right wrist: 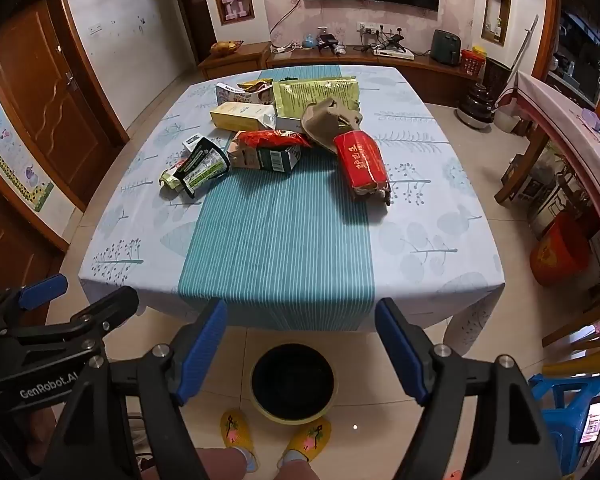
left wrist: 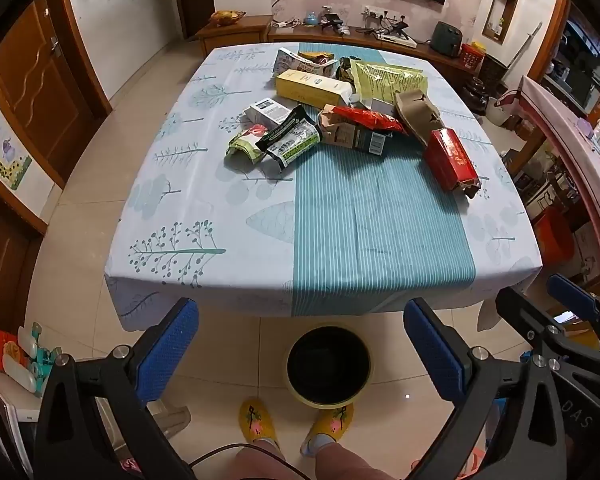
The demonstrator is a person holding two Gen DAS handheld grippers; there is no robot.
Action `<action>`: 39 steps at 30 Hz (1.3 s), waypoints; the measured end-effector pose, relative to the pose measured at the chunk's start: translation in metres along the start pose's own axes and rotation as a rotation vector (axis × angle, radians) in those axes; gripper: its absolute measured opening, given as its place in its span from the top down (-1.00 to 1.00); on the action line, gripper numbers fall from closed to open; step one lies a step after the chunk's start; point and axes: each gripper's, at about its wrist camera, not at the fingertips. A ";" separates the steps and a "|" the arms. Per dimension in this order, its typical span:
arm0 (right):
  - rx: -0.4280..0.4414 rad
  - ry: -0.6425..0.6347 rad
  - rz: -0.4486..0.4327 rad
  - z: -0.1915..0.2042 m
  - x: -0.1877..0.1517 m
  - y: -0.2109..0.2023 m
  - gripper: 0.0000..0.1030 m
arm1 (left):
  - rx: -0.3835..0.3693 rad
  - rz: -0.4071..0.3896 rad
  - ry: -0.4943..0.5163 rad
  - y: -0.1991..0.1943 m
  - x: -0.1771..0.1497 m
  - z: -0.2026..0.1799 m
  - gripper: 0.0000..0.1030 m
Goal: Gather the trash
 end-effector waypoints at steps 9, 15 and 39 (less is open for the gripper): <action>0.003 0.001 -0.001 -0.002 -0.002 0.001 -0.49 | -0.004 0.005 -0.001 0.002 0.003 0.000 -0.89; 0.005 0.001 0.000 -0.002 -0.001 0.002 -0.49 | -0.005 0.005 -0.005 0.004 0.007 0.002 -0.89; 0.011 -0.002 -0.006 -0.002 0.002 0.003 -0.49 | 0.000 -0.014 0.019 -0.002 0.004 -0.006 -0.78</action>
Point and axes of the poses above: each gripper's, at about its wrist camera, not at the fingertips, and y roughly the way its jaws point, z to its left, x to its top, and after that the axes turned 13 degrees about -x, right-handed
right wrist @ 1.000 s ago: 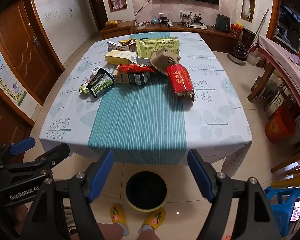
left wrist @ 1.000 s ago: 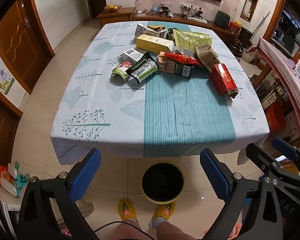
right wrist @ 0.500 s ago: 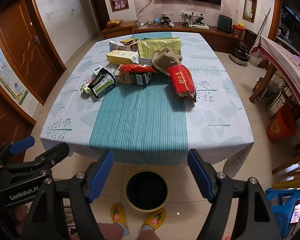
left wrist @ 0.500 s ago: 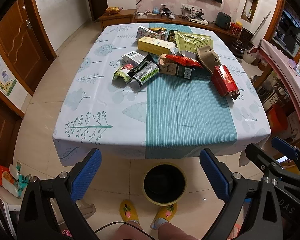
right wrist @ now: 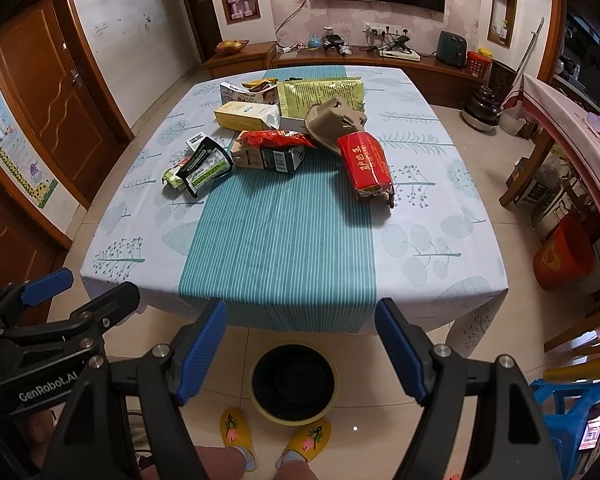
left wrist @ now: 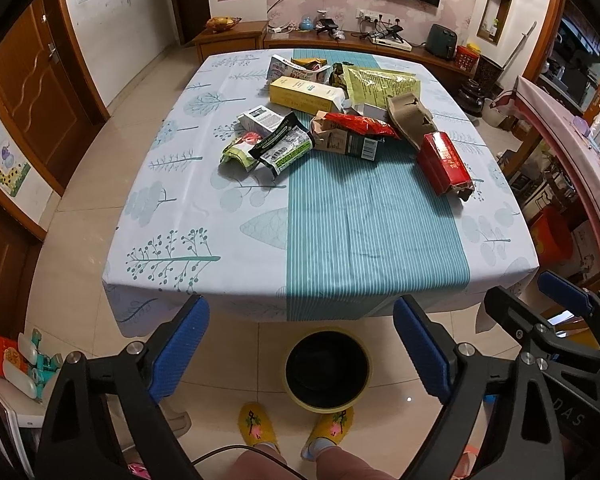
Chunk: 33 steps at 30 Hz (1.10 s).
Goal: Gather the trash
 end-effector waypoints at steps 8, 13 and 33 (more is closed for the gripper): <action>0.005 -0.003 0.003 0.000 0.000 0.001 -0.49 | -0.001 0.001 -0.002 0.000 0.000 0.001 -0.78; 0.004 -0.004 0.002 0.000 0.000 0.001 -0.49 | 0.000 0.000 -0.003 0.000 0.000 0.001 -0.78; 0.044 -0.018 0.011 -0.006 0.008 0.008 -0.49 | 0.015 0.018 -0.019 0.006 0.002 0.002 -0.78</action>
Point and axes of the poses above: each gripper's, at about its wrist camera, not at the fingertips, and y roughly the way its jaws point, z to its left, x to its top, and after that the axes turned 13 degrees about -x, right-handed
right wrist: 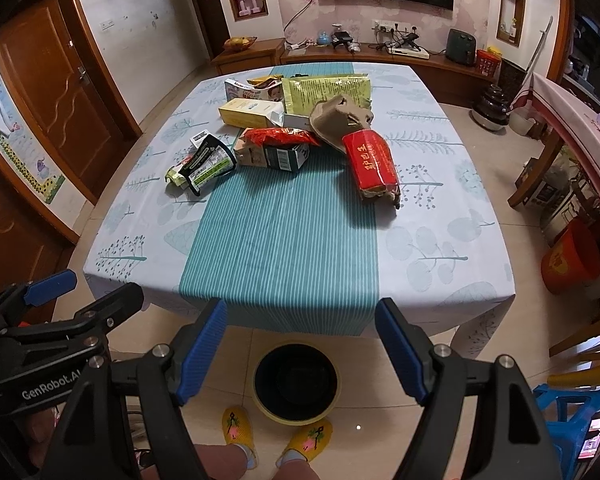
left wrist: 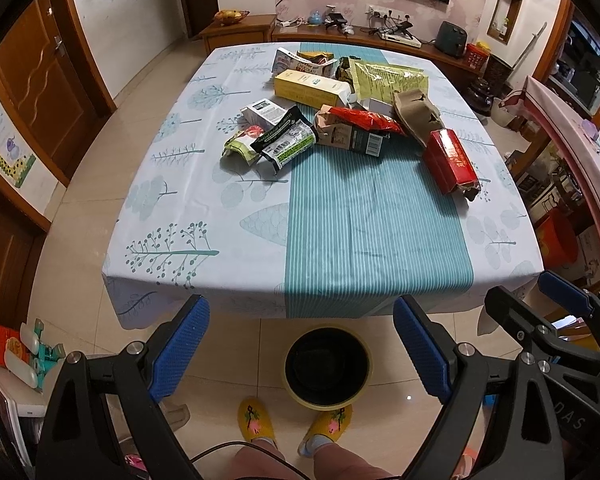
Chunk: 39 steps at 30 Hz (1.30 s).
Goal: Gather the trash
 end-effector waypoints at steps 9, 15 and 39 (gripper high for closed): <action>0.009 0.004 -0.009 -0.003 0.008 0.002 -0.49 | 0.013 -0.008 0.009 0.000 0.007 -0.005 -0.78; 0.024 0.018 -0.011 -0.005 0.016 0.003 -0.49 | 0.032 -0.014 0.018 -0.006 0.017 -0.006 -0.78; 0.069 0.076 0.046 0.088 0.113 0.064 -0.49 | 0.007 -0.012 -0.010 0.032 0.151 0.129 -0.78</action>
Point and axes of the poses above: each gripper's, at about its wrist camera, not at the fingertips, and y roughly the way its jaws point, z to its left, x to its top, and after that the axes turned 13 degrees about -x, right-handed
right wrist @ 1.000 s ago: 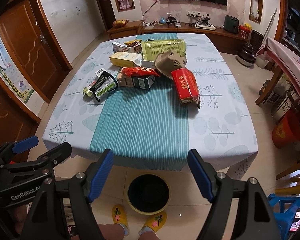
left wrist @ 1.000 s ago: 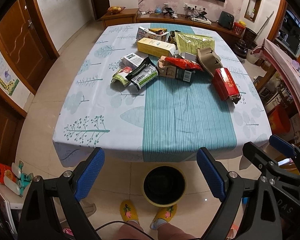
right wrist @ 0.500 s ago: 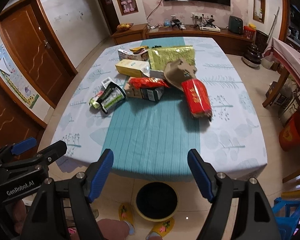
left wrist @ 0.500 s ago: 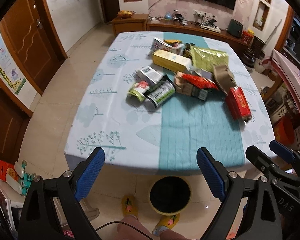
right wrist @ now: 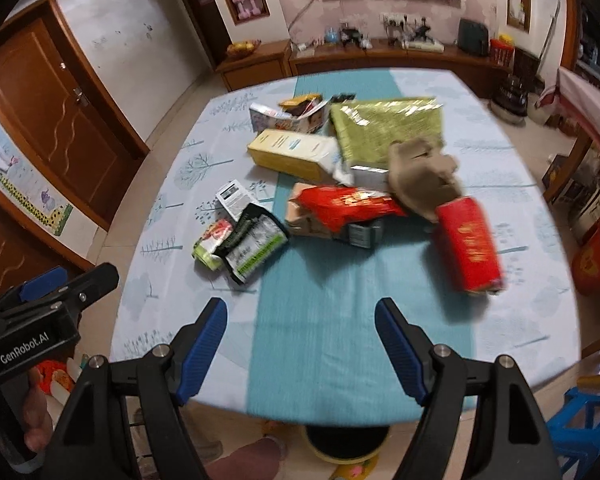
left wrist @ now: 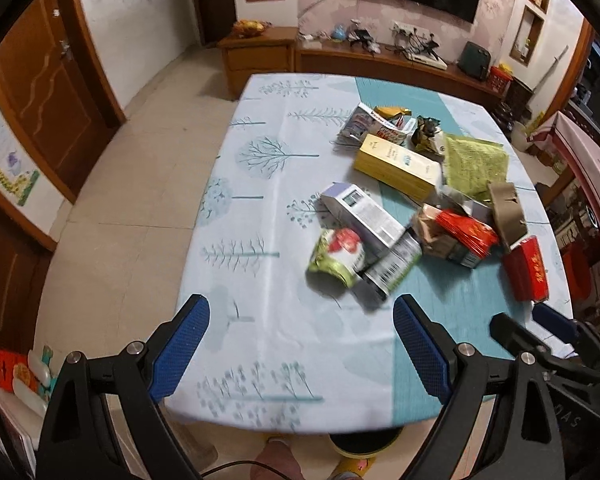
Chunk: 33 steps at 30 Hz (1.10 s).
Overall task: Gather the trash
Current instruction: 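Grasp the green-and-white sachet with the right tool while the left tool grasps the red-and-green snack pack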
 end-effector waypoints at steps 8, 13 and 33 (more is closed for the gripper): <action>0.051 0.136 0.121 0.038 0.032 0.068 -0.43 | -0.074 0.156 0.045 0.069 0.034 0.033 -0.78; 0.069 0.248 0.207 0.048 0.041 0.113 -0.37 | -0.100 0.203 0.101 0.097 0.045 0.047 -0.78; 0.065 0.412 0.277 0.020 -0.002 0.111 0.80 | -0.285 0.409 0.147 0.149 0.050 0.030 -0.66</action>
Point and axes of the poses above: each gripper's, at about its wrist camera, not at the fingertips, and y roughly the way its jaws point, z to its left, x to its top, and after that the axes turned 13 degrees about -x, right-handed
